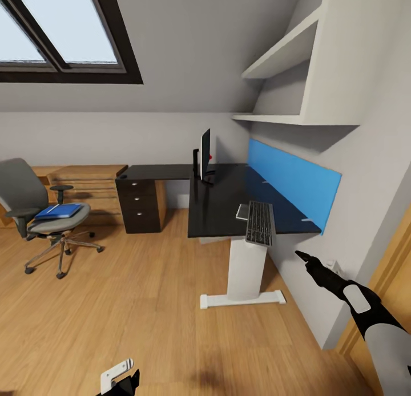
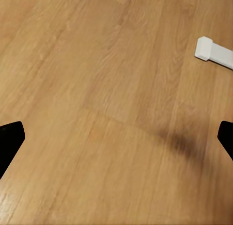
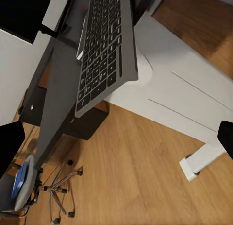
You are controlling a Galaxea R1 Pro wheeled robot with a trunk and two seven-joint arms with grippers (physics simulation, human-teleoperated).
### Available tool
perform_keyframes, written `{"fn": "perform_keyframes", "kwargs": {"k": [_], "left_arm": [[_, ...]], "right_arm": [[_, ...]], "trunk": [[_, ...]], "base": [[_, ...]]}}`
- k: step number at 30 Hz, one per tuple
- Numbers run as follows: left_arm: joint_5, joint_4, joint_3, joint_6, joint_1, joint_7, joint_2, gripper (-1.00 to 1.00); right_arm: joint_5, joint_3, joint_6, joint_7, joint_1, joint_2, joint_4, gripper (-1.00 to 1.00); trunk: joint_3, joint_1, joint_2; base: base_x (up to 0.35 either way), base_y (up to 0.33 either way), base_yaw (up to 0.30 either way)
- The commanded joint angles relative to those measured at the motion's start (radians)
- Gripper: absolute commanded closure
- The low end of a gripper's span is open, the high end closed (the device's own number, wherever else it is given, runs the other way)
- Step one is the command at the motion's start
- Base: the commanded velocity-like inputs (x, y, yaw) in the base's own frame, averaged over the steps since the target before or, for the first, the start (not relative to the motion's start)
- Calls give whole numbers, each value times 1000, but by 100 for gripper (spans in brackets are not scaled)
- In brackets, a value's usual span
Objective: In the bedroom, organize the workspace by keeping the computer under the desk, ensuring the monitor is on the desk, placing the keyboard on the desk next to the monitor, placing the mouse on the desk next to the keyboard, moving the folder from the swivel chair onto the desk next to the mouse, stacking the notebook on top of the folder with the pen on top of the notebook, and positioning the swivel chair next to the desk.
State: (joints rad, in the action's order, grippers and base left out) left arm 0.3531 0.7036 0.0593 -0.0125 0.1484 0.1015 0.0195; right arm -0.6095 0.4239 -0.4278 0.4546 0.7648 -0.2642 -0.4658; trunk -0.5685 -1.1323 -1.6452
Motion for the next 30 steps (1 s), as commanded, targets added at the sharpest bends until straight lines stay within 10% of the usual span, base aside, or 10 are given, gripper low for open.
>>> {"fn": "perform_keyframes", "kwargs": {"k": [1,24,30], "left_arm": [[10,0,0,-1,1,1,1,-100],[9,0,0,0,0,1,2,-100],[9,0,0,0,0,1,2,-100]], "right_arm": [[-6,5,-9,3,1,0,3,-100],[-95,9,-9,38,1,13,43,-100],[-194,9,-9,33,1,20,86,-100]], "trunk": [[-4,-4,-8],[-76,-92,-169],[-95,-115,-211]], "base": [[0,0,0],[0,0,0],[0,0,0]]}}
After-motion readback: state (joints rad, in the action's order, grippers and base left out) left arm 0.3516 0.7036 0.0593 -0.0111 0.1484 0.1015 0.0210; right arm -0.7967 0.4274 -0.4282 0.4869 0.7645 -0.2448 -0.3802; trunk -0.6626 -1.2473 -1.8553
